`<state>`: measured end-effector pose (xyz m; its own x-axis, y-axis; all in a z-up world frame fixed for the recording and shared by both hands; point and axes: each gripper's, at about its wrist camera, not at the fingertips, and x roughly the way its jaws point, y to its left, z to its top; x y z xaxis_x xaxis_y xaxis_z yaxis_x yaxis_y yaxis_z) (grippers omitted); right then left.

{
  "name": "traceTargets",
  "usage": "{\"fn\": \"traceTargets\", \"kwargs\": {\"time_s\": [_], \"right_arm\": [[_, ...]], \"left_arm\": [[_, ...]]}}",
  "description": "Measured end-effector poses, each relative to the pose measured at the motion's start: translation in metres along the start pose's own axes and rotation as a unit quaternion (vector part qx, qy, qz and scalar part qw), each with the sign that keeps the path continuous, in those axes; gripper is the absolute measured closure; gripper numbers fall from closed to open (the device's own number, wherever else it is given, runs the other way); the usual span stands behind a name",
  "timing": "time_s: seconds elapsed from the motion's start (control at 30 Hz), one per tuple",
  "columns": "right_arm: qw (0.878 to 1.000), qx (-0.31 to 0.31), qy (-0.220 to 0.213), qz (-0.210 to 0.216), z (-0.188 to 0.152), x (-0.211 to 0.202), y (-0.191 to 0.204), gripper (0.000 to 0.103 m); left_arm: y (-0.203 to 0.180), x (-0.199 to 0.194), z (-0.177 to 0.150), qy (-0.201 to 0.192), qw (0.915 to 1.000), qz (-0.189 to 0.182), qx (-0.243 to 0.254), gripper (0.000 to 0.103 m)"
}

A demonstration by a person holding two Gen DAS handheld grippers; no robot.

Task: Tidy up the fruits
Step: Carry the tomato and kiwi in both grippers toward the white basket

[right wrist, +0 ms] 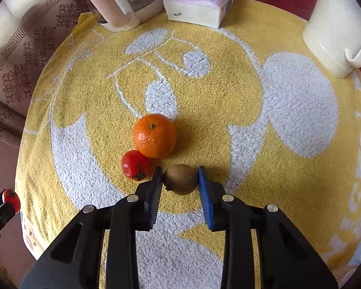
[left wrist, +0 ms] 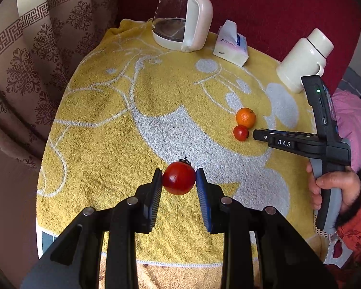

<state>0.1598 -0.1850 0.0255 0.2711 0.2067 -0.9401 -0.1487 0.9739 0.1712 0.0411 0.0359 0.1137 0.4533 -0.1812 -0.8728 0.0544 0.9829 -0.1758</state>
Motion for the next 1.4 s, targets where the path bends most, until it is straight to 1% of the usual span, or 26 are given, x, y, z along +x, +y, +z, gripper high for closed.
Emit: {"fn": "traceTargets", "kwargs": {"time_s": [0.3,0.57,0.73,0.8,0.93,1.13,1.4], "right_arm": [[0.999,0.011,-0.034,0.03,-0.025,-0.051,0.007,0.073],[0.996,0.047,-0.065,0.046,-0.059,-0.097,-0.009,0.073],[0.993,0.068,-0.084,0.048,-0.078,-0.119,-0.022,0.073],[0.992,0.073,-0.092,0.048,-0.08,-0.124,-0.024,0.073],[0.989,0.083,-0.109,0.049,-0.089,-0.141,-0.03,0.073],[0.986,0.092,-0.128,0.048,-0.102,-0.159,-0.035,0.073],[0.982,0.111,-0.146,0.043,-0.115,-0.176,-0.045,0.073]], "left_arm": [[-0.011,-0.013,0.001,-0.019,0.9998,-0.007,0.008,0.074],[-0.031,-0.024,0.001,-0.033,0.999,-0.017,0.027,0.074],[-0.046,-0.03,0.001,-0.04,0.998,-0.019,0.045,0.074],[-0.052,-0.033,0.0,-0.044,0.9975,-0.02,0.051,0.074],[-0.065,-0.041,-0.001,-0.056,0.9956,-0.011,0.074,0.074],[-0.081,-0.05,0.001,-0.069,0.9928,-0.018,0.097,0.074],[-0.1,-0.052,0.003,-0.072,0.9894,-0.027,0.123,0.074]]}}
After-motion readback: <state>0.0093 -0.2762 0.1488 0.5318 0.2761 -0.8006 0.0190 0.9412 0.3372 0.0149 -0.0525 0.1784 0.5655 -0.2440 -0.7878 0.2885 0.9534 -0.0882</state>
